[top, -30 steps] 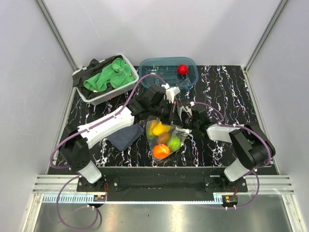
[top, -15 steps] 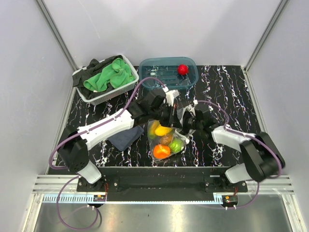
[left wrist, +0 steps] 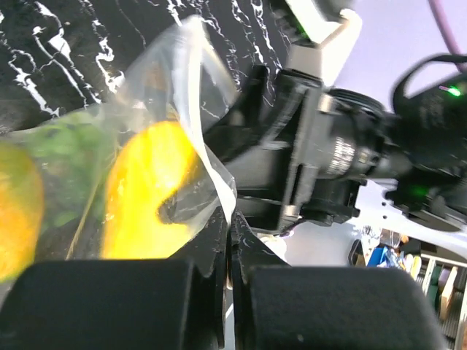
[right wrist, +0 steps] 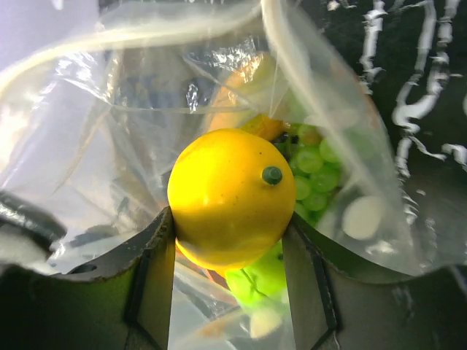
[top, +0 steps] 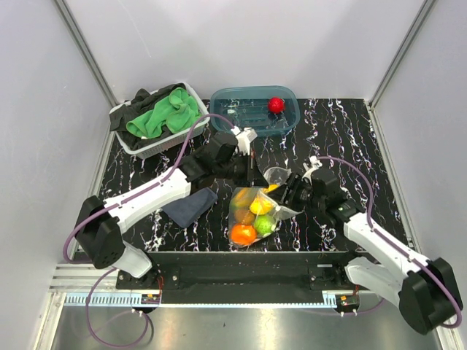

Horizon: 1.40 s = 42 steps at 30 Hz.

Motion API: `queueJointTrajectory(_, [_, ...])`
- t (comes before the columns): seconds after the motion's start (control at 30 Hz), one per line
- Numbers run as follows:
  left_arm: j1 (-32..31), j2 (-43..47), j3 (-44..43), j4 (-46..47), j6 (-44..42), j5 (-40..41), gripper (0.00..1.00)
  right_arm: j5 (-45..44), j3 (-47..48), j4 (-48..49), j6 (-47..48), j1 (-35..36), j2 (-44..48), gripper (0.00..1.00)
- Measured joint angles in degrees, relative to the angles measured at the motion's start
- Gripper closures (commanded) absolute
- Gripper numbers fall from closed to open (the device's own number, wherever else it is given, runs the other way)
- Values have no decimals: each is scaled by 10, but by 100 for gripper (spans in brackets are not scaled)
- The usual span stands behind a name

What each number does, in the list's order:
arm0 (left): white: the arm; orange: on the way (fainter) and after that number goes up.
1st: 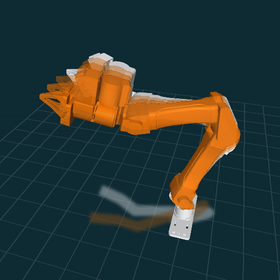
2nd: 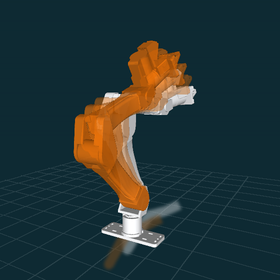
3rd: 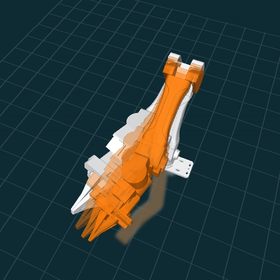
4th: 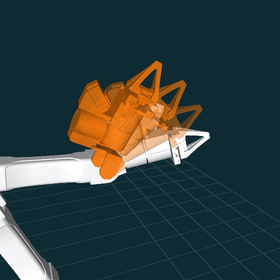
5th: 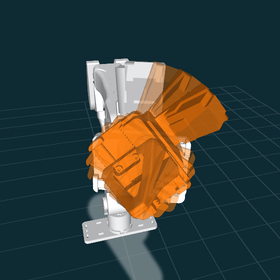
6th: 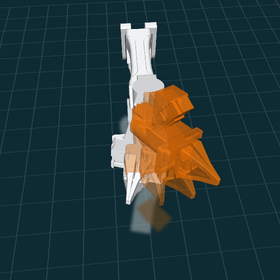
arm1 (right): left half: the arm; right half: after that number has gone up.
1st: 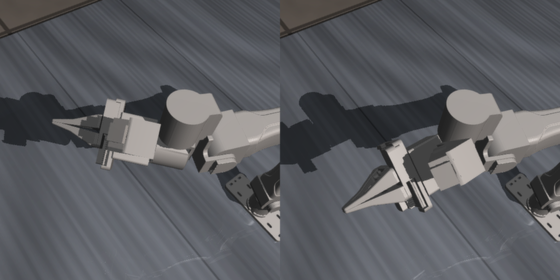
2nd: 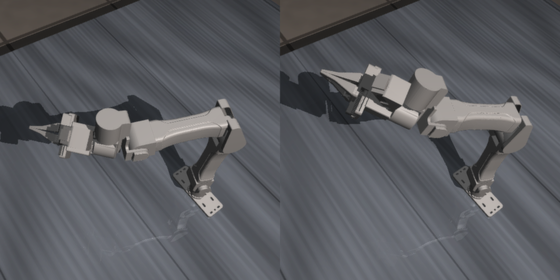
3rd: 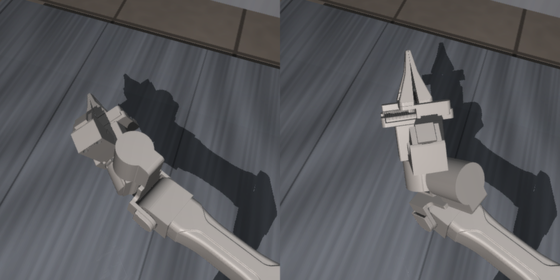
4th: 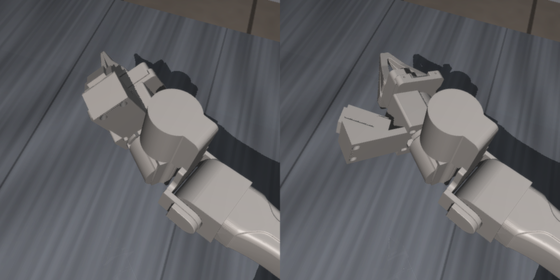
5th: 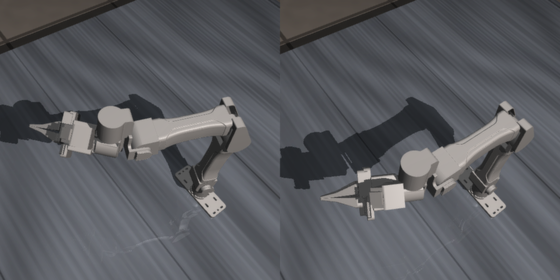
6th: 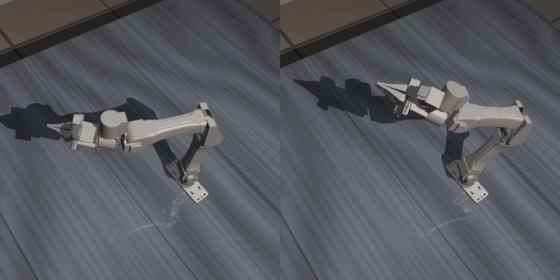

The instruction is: Open the zip-top bag and remove the fake food

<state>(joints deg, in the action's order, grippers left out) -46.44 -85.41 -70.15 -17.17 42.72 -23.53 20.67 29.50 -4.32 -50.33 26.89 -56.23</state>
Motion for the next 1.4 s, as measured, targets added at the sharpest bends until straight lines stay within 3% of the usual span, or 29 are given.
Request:
queueJointTrajectory(0.23, [5,20,31,2,2,8,100,-63,54,-116,58,1,58,100])
queueJointTrajectory(0.57, [17,43,33,-10,-20,28,100,-120,246,-210,152,1,16,100])
queueJointTrajectory(0.83, [32,45,32,-31,-45,27,100,-170,448,-199,205,-33,-116,100])
queueJointTrajectory(1.4, [40,33,-19,-89,-167,-12,100,-160,686,-144,217,-134,-541,100])
